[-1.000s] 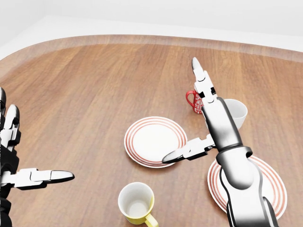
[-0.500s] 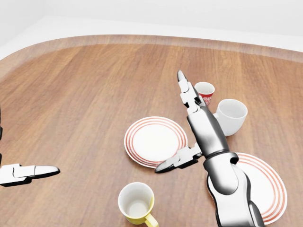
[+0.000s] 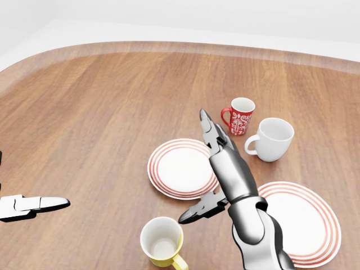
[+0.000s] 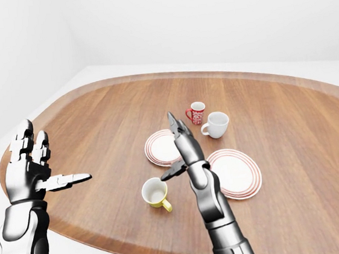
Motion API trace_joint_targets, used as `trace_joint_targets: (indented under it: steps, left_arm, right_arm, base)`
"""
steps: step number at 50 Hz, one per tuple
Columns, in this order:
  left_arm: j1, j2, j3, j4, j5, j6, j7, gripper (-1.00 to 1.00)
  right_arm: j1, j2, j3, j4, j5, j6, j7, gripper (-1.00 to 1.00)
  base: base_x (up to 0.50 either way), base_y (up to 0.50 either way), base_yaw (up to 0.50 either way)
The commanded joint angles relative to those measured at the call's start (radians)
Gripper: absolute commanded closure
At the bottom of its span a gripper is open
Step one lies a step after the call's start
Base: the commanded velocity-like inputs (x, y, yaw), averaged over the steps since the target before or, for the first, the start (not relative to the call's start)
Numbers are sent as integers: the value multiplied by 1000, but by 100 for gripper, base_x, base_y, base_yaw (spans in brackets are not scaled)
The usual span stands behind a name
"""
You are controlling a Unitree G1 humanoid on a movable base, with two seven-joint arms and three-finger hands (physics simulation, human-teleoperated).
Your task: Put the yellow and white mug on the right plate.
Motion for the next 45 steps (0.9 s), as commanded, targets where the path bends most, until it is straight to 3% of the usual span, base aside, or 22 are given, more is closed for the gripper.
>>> trace_joint_targets:
  steps: [1, 23, 45]
  left_arm:
    - [0, 0, 1, 5, -1, 0, -1, -100]
    - [1, 0, 3, -11, -2, 0, -2, -100]
    - [2, -1, 3, -12, -2, 0, -2, -100]
  right_arm:
    - [2, 11, 16, 74, -36, 0, -31, -100]
    - [-35, 28, 33, 240, -93, -3, -100, -100]
    - [1, 52, 70, 208, -143, -6, -95, -100]
  base:
    - [0, 0, 0]
    - [0, 0, 0]
    - [0, 0, 0]
